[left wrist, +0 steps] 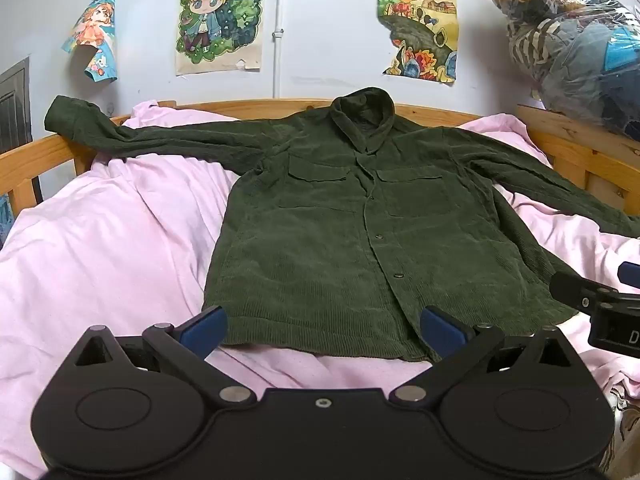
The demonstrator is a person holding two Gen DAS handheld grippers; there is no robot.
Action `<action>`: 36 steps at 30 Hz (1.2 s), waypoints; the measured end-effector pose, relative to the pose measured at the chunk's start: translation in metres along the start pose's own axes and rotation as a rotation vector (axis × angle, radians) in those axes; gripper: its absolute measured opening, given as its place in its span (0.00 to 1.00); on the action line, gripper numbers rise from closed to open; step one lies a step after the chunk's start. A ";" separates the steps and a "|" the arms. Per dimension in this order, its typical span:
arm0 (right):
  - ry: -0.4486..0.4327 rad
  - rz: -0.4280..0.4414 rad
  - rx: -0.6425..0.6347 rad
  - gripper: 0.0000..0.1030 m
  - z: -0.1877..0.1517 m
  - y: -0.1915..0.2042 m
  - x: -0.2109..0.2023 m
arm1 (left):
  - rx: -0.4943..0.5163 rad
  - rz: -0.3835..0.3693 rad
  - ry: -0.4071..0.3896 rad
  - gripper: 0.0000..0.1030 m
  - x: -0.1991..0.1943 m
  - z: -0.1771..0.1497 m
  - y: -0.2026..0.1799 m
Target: Fold large clothes
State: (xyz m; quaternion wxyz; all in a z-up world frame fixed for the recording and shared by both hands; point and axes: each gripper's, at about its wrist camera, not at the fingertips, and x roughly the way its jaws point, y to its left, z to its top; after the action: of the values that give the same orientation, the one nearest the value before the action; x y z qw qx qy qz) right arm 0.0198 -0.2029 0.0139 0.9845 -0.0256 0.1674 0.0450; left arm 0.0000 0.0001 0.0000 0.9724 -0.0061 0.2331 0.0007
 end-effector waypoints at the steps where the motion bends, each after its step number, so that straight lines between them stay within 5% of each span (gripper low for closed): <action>1: 0.002 -0.001 -0.001 1.00 0.000 0.000 0.000 | 0.000 0.000 0.001 0.99 0.000 0.000 0.000; 36: 0.003 -0.002 -0.003 1.00 0.002 -0.005 -0.001 | -0.015 -0.008 0.008 0.99 0.001 0.001 0.000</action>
State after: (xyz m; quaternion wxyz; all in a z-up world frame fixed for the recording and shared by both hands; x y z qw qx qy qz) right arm 0.0206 -0.2077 0.0165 0.9843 -0.0272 0.1689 0.0440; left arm 0.0013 0.0003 0.0006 0.9714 -0.0142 0.2368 -0.0013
